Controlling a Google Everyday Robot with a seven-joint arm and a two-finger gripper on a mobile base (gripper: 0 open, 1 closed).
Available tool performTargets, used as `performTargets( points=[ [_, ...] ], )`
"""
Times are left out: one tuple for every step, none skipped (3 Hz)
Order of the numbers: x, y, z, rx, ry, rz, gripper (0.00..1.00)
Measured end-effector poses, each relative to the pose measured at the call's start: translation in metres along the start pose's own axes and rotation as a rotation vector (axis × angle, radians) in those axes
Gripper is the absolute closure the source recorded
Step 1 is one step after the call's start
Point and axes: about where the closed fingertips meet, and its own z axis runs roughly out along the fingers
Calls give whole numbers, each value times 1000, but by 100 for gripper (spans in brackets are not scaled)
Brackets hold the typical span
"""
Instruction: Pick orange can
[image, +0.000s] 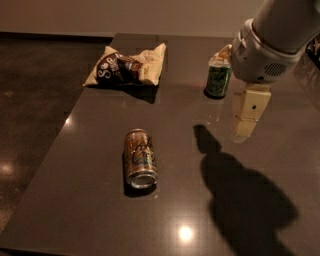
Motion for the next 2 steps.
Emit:
performTargets(
  points=[
    [-30,1,19,-38,-53,-213,0],
    [-58,9,38,-78,-89,-415,0]
  ],
)
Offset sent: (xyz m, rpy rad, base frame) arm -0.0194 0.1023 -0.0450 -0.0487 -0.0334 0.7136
